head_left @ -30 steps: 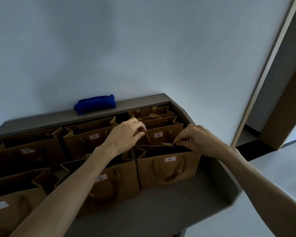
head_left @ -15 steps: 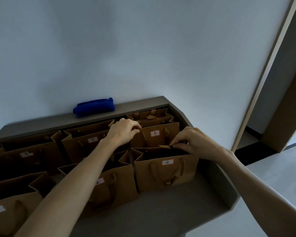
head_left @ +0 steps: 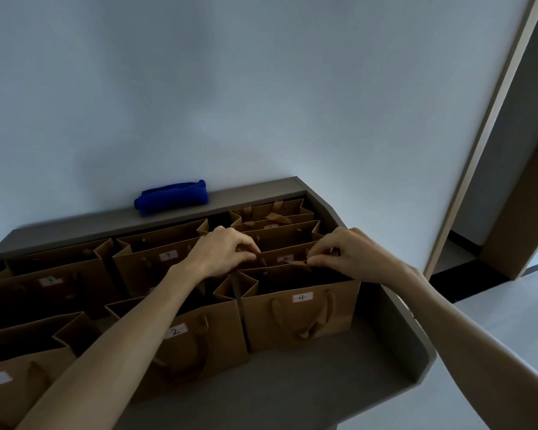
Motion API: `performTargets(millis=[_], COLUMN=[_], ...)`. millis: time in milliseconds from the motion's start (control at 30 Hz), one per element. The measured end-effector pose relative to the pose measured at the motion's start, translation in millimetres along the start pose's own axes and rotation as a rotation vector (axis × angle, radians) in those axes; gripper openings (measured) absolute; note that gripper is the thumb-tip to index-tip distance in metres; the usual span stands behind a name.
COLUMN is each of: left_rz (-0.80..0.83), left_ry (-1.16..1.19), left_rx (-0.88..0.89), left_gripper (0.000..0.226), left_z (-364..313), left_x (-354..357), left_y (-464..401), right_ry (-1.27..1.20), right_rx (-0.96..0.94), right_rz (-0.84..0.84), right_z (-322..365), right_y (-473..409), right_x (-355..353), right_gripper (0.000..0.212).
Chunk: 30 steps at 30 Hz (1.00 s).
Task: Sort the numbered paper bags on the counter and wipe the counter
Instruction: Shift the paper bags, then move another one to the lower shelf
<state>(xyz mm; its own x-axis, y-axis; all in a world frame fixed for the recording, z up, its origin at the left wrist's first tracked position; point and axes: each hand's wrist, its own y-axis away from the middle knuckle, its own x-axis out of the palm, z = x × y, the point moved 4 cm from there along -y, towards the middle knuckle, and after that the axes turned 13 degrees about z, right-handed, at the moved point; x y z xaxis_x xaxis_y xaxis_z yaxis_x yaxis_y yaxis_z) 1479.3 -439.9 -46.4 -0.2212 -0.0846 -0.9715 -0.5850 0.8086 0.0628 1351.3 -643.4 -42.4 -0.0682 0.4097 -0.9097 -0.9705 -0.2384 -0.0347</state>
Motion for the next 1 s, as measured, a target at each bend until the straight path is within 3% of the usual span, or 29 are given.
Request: performTargets(millis=[200, 433, 533, 700, 867, 1000], left_rz=[0.133, 0.284, 0.208, -0.270, -0.156, -0.072], left_ry=[0.094, 0.163, 0.243, 0.255, 0.106, 0.103], left_rx=[0.074, 0.126, 0.129, -0.036, -0.233, -0.174], left_gripper=[0.020, 0.020, 0.018, 0.016, 0.025, 0.021], left_z=[-6, -9, -6, 14, 40, 40], left_x=[2, -7, -16, -31, -18, -13], left_y=[13, 20, 16, -13, -49, -57], right_ry=[0.068, 0.137, 0.128, 0.075, 0.060, 0.054], right_rx=[0.070, 0.097, 0.077, 0.067, 0.062, 0.049], right_rz=[-0.242, -0.063, -0.063, -0.049, -0.040, -0.031], right_z=[-18, -17, -21, -26, -30, -36], right_y=[-33, -49, -47, -53, -59, -60], right_x=[-14, -6, -1, -1, 0, 0], right_gripper=[0.022, 0.020, 0.020, 0.021, 0.021, 0.021])
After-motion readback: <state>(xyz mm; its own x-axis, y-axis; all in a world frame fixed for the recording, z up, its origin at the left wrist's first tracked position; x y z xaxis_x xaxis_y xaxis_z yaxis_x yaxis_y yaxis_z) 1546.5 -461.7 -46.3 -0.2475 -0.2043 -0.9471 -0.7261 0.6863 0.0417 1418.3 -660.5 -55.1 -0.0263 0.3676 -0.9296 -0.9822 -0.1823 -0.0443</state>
